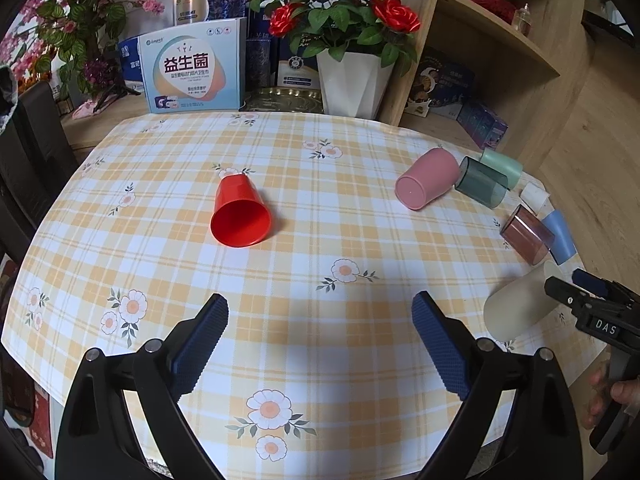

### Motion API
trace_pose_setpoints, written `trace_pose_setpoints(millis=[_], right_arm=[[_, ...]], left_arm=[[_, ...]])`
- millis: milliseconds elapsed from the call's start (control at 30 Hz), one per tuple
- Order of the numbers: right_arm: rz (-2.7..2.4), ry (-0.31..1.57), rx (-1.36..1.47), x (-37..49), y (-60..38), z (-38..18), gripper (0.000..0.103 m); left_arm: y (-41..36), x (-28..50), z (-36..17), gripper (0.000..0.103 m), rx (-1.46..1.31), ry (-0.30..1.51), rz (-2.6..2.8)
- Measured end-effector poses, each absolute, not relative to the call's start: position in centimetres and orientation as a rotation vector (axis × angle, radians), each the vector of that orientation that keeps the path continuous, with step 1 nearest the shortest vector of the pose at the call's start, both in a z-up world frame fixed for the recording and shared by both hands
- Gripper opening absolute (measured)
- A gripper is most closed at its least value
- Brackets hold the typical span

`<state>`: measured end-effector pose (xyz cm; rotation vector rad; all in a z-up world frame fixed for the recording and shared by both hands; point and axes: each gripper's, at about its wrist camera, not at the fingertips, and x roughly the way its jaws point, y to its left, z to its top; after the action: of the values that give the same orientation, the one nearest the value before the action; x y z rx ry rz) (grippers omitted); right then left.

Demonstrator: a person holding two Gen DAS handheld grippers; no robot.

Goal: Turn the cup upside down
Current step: 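Open the right gripper and pull it back from the beige cup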

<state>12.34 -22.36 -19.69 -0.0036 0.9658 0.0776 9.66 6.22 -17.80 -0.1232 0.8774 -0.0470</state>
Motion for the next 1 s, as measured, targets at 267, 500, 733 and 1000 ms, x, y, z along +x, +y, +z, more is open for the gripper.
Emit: trace_pose_setpoints(millis=[267,500,733,1000], right_arm=[[0.054,0.954,0.037,11.8,-23.4,-19.7,0.088],[0.028,0.936,0.064,11.5,-24.1,-19.2,0.088],[0.021,0.91,0.091,10.8,-24.4,-17.6,0.088],[0.053,0.84,0.104,9.4,-24.2,-13.2,0.088]], left_arm=[[5.4,9.2,-16.9,0.092,-0.111,0.858,-0.058],[4.4,8.7,-15.8,0.094,-0.087,0.829,-0.077],[3.8,8.4,-14.0,0.096,-0.055,0.794,-0.069],[3.6,7.2,-9.4,0.097,-0.029,0.709,-0.067]])
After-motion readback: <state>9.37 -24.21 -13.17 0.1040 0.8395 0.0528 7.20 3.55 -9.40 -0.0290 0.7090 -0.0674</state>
